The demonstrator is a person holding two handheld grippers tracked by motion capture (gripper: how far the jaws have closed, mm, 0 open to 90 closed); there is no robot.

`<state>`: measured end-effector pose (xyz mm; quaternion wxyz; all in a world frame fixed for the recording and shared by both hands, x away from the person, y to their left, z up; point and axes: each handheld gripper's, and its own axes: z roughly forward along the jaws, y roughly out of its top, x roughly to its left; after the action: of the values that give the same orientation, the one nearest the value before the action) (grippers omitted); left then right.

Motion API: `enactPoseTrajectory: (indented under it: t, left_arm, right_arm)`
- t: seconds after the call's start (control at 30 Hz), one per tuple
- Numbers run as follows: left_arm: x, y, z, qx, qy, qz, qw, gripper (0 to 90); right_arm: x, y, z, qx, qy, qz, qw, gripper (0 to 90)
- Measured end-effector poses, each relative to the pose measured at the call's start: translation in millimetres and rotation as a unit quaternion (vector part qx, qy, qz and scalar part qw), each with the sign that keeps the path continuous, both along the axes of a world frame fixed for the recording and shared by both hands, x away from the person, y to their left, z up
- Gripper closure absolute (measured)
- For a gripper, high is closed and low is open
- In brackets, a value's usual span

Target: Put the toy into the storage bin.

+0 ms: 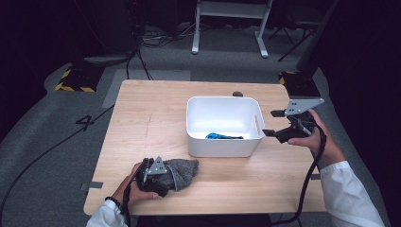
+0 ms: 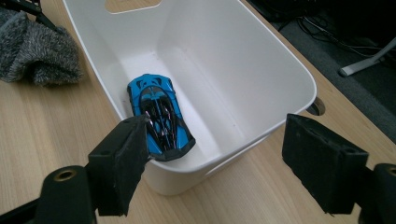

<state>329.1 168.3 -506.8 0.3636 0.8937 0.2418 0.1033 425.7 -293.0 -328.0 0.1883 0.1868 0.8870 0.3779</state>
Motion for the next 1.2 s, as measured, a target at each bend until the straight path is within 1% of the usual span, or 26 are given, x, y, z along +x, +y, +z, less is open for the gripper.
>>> enactPoseTrajectory:
  t: [0.13, 0.33, 0.53, 0.63, 0.77, 0.83, 1.0, 1.1, 1.2]
  left_arm:
    - [-0.1, -0.1, 0.0, 0.0, 0.0, 0.001, 1.0, 17.2]
    - [-0.2, -0.2, -0.1, 0.0, 0.0, 0.001, 1.0, 17.1]
    - [-0.2, -0.2, -0.1, -0.001, 0.0, 0.001, 1.0, 17.1]
    - [-0.2, -0.2, -0.1, 0.0, 0.0, 0.001, 1.0, 17.2]
    - [-0.2, -0.2, -0.1, -0.001, 0.0, 0.001, 1.0, 17.1]
    - [-0.2, -0.2, -0.1, -0.001, 0.0, 0.001, 1.0, 17.1]
    - [-0.3, -0.2, -0.1, -0.001, 0.0, 0.001, 1.0, 17.2]
    - [-0.3, -0.2, -0.1, 0.0, 0.0, 0.001, 1.0, 17.1]
    - [-0.4, -0.2, -0.1, 0.0, 0.0, 0.002, 1.0, 17.2]
  right_arm:
    - [-7.3, -7.4, -1.3, 0.004, -0.005, -0.008, 0.9999, 23.0]
    - [-18.8, -14.5, -5.1, 0.0, -0.014, -0.009, 0.9999, 22.8]
    - [-27.0, -20.8, -14.4, 0.003, -0.013, -0.012, 0.9998, 22.5]
    - [-30.3, -22.3, -20.8, -0.003, -0.014, -0.014, 0.9998, 22.5]
    - [-33.9, -23.8, -29.9, -0.01, -0.008, -0.016, 0.9998, 22.5]
    - [-34.9, -24.2, -34.8, -0.017, -0.008, -0.015, 0.9997, 22.5]
    - [-36.3, -24.7, -48.5, -0.03, 0.003, -0.019, 0.9994, 22.5]
    - [-37.0, -23.8, -57.7, -0.042, 0.008, -0.024, 0.9988, 22.1]
    - [-38.6, -23.4, -66.4, -0.048, 0.013, -0.023, 0.9985, 22.1]
